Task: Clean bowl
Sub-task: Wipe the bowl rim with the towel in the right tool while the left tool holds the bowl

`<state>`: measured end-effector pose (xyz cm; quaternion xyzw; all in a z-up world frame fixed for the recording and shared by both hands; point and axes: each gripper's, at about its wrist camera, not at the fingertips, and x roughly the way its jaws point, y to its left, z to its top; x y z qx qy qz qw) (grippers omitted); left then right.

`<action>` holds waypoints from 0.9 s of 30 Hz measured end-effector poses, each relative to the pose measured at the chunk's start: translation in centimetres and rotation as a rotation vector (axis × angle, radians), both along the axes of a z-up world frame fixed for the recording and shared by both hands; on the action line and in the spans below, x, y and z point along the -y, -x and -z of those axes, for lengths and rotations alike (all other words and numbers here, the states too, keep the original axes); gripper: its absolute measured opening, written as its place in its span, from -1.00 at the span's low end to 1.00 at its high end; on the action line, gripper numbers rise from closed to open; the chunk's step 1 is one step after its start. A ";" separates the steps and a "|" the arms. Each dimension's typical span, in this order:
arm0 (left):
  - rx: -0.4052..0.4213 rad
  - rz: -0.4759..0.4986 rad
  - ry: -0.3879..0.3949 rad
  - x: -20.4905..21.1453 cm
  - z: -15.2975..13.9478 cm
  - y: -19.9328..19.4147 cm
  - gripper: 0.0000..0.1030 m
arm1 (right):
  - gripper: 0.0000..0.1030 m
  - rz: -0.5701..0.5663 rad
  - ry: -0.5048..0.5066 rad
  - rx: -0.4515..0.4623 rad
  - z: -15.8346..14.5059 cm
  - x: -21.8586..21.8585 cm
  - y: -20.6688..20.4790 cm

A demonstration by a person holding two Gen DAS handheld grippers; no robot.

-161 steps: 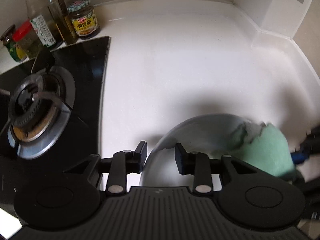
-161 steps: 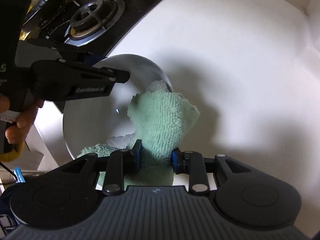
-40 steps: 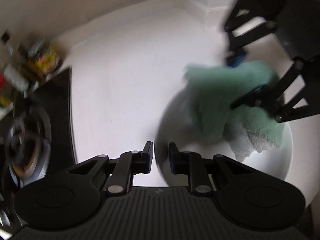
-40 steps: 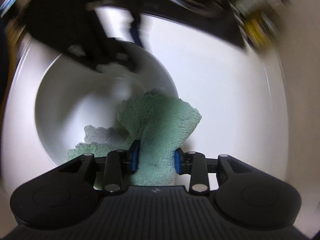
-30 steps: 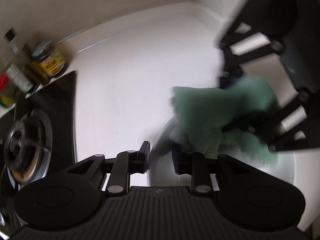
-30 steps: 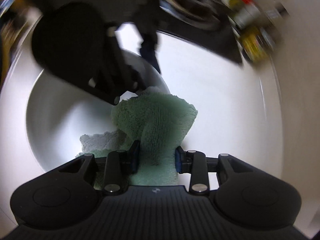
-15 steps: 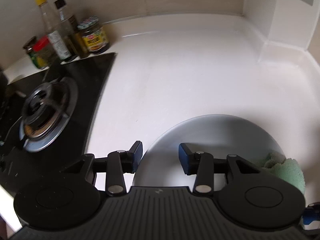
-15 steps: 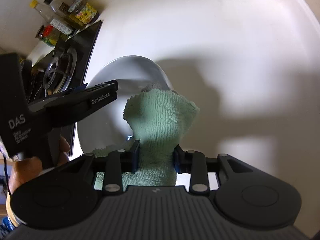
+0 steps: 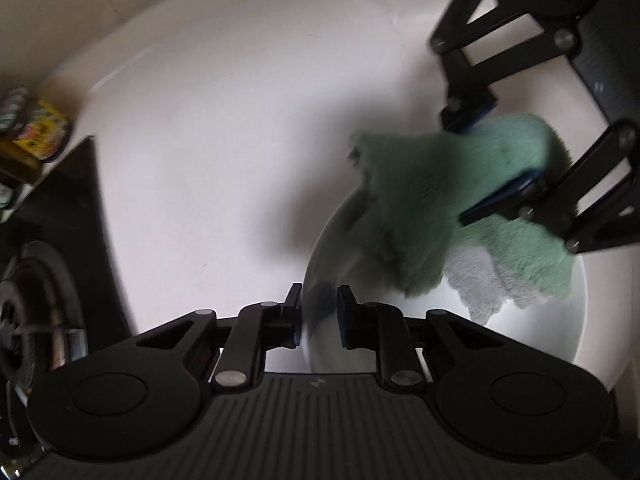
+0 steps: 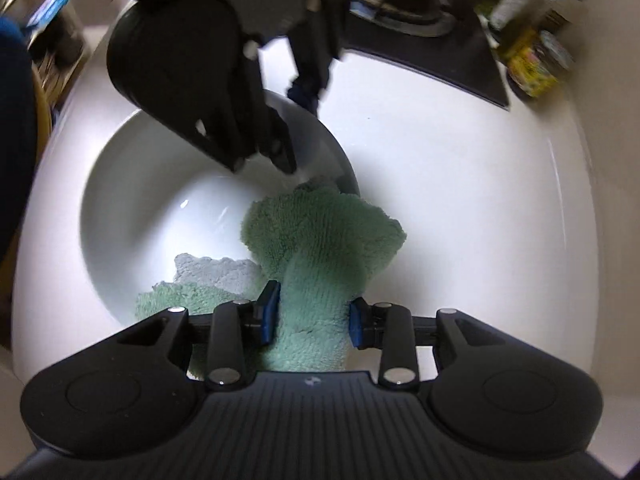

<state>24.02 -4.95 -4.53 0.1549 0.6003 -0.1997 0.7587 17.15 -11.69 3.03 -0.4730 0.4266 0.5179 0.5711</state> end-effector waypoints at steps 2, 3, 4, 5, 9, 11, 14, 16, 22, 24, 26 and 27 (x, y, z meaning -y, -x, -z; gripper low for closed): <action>-0.009 -0.079 0.053 -0.8 0.1 -0.5 -0.48 | -0.41 0.096 -0.020 -0.017 0.0 0.5 -0.3; 0.009 -0.109 0.055 -0.9 0.0 -0.3 -0.41 | -0.42 0.168 -0.042 -0.027 -0.2 1.5 -0.1; 0.036 -0.137 0.047 -0.9 0.0 0.1 -0.38 | -0.43 0.255 -0.071 -0.047 -0.3 2.4 0.1; 0.062 -0.164 0.040 -0.8 0.0 0.5 -0.31 | -0.44 0.320 -0.094 -0.067 -0.1 2.5 0.0; 0.163 -0.261 0.009 -0.6 -0.2 1.7 -0.24 | -0.46 0.738 -0.200 -0.136 1.0 2.9 -0.7; 0.186 -0.298 0.005 -0.5 -0.4 1.8 -0.24 | -0.44 0.924 -0.239 -0.155 1.2 3.2 0.0; 0.202 -0.316 0.001 -0.3 -0.8 1.7 -0.14 | -0.42 1.197 -0.327 -0.243 1.9 3.7 1.0; 0.205 -0.317 -0.004 -0.1 -0.8 1.7 -0.07 | -0.41 1.399 -0.413 -0.384 2.1 5.1 2.7; 0.126 -0.227 -0.012 -1.0 -1.4 1.5 -0.44 | -0.59 1.223 -0.431 -0.166 -0.4 3.7 3.9; 0.079 -0.202 0.011 -1.8 -1.7 1.5 -0.60 | -0.59 1.061 -0.409 0.006 -1.7 2.3 4.7; 0.041 -0.206 0.031 -2.8 -1.9 1.7 -0.60 | -0.59 0.831 -0.386 0.203 -2.3 -0.3 5.8; 0.031 -0.216 0.040 -3.2 -1.9 1.9 -0.60 | -0.59 0.756 -0.375 0.253 -1.9 -1.4 6.0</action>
